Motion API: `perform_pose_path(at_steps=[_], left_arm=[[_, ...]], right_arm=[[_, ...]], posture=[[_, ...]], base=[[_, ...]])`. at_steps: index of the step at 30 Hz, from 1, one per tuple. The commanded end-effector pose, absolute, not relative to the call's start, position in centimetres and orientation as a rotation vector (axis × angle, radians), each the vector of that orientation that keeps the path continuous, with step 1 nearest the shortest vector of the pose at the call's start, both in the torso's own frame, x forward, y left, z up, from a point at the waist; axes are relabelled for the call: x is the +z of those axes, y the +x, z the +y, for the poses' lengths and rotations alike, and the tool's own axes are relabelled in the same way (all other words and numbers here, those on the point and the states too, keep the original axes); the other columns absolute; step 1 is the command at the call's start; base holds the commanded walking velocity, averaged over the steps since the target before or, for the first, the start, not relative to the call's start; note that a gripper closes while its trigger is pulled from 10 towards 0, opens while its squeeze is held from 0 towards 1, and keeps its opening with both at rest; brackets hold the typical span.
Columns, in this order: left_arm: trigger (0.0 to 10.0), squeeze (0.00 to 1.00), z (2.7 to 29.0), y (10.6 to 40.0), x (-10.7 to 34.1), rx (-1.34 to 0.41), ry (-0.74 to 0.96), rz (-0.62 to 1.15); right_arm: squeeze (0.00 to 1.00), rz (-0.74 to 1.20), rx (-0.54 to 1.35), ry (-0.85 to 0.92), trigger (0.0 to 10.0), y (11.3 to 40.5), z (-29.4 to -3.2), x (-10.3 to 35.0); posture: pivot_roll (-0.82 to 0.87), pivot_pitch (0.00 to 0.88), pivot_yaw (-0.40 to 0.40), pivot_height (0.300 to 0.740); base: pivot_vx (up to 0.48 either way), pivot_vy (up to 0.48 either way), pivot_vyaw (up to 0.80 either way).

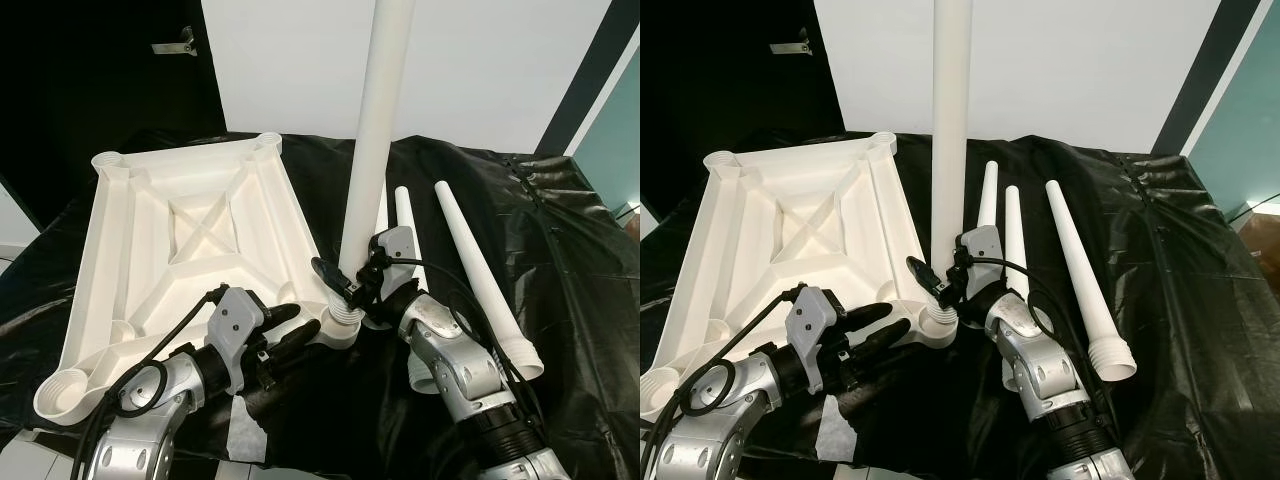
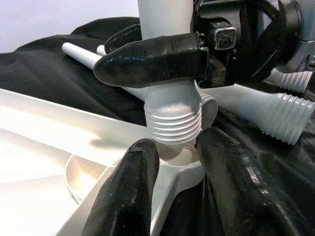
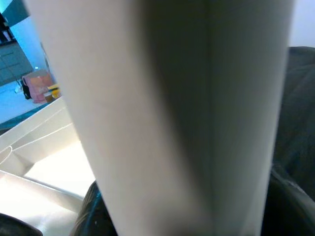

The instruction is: Building children table

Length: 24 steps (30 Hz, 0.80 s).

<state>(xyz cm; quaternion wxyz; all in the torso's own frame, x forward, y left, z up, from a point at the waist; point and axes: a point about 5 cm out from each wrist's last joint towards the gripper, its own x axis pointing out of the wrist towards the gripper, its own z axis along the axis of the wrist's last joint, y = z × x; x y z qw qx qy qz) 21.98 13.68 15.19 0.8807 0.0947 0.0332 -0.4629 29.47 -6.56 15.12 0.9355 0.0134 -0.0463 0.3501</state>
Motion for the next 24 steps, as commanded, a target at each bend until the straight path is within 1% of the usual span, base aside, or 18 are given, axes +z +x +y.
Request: perform_pose_path(at_steps=[1,10,17,24], left_arm=[[10.0,0.00,13.9,22.2,15.2,-0.885,0.209,0.070],[10.0,0.00,13.6,21.4,14.9,-0.958,0.215,0.091],[10.0,0.00,13.5,21.1,14.7,-0.988,0.212,0.110],[10.0,0.00,13.5,20.9,14.6,-0.995,0.221,0.111]], right_arm=[[0.00,-0.037,0.735,0.001,10.0,29.2,-6.4,13.9],[0.00,-0.027,0.834,-0.037,10.0,27.9,-5.0,13.4],[0.00,-0.025,0.860,-0.055,10.0,27.9,-4.8,13.4],[0.00,-0.006,0.840,-0.033,10.0,27.7,-5.2,13.2]], posture=[[0.10,0.000,-0.030,0.740],[0.11,0.000,-0.038,0.740],[0.10,0.000,-0.035,0.740],[0.12,0.000,-0.057,0.740]], base=[[0.000,0.000,0.00],[0.000,0.000,0.00],[0.000,0.000,0.00],[0.000,0.000,0.00]])
